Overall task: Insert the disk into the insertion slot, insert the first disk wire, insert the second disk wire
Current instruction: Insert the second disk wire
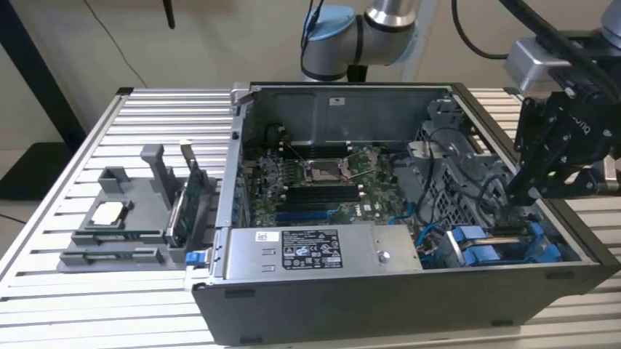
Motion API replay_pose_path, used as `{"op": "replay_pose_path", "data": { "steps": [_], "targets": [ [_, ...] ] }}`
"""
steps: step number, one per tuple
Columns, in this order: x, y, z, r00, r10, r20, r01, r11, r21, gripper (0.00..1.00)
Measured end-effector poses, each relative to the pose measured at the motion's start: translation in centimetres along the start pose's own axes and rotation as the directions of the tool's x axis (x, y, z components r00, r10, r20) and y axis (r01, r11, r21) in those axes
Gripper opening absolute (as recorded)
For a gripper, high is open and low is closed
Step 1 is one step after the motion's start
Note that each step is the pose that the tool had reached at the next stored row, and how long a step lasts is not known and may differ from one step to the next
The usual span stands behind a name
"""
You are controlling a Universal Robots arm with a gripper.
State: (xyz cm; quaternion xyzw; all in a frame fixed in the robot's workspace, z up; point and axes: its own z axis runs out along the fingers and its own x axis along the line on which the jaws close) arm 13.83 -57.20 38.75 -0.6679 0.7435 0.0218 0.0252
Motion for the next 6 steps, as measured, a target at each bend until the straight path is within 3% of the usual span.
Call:
{"op": "replay_pose_path", "data": {
  "steps": [6],
  "targets": [
    [0.00, 0.00, -0.05, 1.0000, 0.000, -0.0001, 0.000, 1.0000, 0.0001, 0.24]
  ]
}}
